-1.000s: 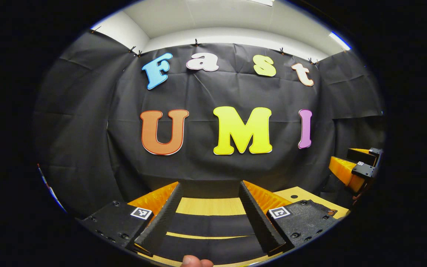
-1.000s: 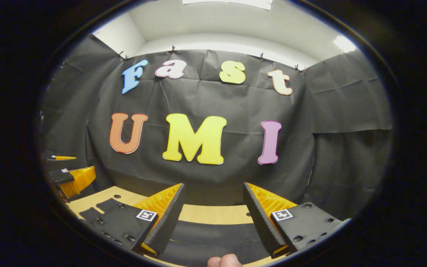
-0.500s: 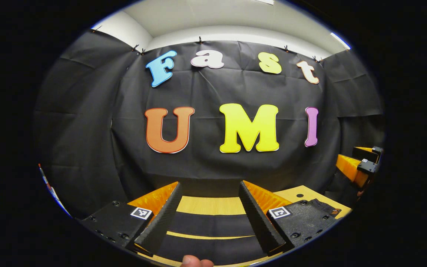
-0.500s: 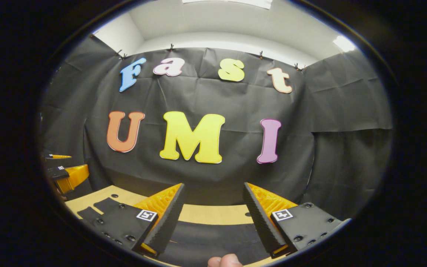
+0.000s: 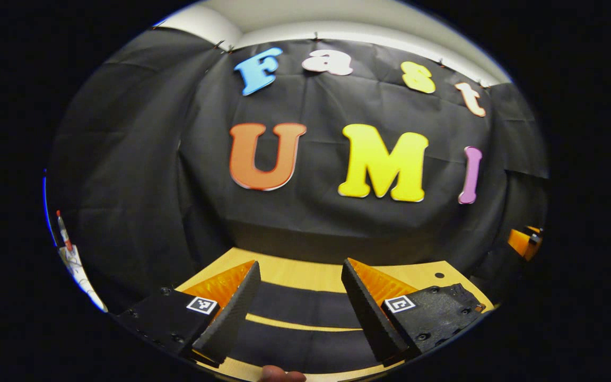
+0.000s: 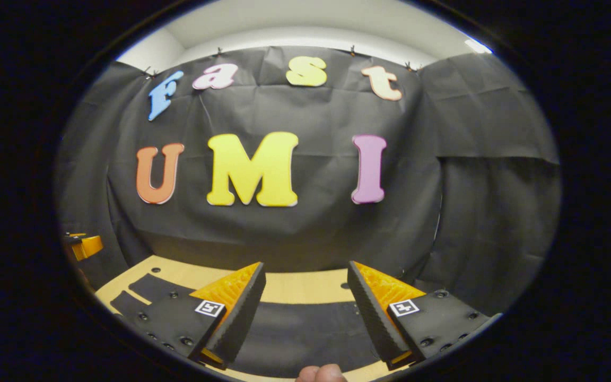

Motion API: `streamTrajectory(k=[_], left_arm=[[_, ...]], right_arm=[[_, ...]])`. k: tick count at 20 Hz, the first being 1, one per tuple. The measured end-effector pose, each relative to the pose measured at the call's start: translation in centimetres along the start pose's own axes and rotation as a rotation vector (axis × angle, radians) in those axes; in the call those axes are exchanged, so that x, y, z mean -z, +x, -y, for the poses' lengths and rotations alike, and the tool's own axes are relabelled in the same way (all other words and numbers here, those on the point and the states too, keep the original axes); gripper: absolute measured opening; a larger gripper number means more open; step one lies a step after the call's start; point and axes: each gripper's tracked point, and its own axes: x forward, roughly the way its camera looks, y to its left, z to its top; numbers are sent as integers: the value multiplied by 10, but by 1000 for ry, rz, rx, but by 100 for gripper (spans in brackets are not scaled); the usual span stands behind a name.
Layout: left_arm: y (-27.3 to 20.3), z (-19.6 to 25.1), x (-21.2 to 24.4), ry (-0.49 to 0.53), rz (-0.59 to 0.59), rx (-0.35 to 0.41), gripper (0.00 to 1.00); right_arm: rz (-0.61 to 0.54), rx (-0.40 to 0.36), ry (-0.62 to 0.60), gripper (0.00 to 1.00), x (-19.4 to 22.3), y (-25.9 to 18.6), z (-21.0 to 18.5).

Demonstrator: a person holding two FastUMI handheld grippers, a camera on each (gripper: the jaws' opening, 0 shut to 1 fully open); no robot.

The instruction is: Grasp the waist and the cuffs of the jeans and fold them to make the two legs overlap; first hold the waist and fold one-third of the jeans toward the cuffs, then hold the cuffs and fold the remaining one-third in the same direction to finish folding.

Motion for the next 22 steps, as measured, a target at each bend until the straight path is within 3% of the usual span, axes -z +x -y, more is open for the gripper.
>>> streamTrajectory(k=[5, 10, 13, 15, 17, 18, 22], left_arm=[[4, -99, 81, -181, -221, -205, 99], [-3, -164, 168, -559, -440, -414, 99], [-14, -168, 197, -821, -494, -496, 99], [-23, -168, 212, -929, -531, -549, 99], [-31, -163, 226, -977, -558, -586, 99], [-30, -162, 230, -994, -565, -591, 99], [-23, -171, 249, -1072, -587, -620, 99]], right_arm=[[-303, 143, 103, 95, 91, 12, 112], [-568, 327, 302, 100, 188, 12, 192], [-643, 385, 427, 100, 224, 21, 212], [-677, 426, 429, 95, 240, 22, 222], [-701, 448, 441, 99, 246, 33, 220], [-715, 452, 456, 95, 250, 36, 220], [-762, 480, 483, 95, 270, 50, 223]])
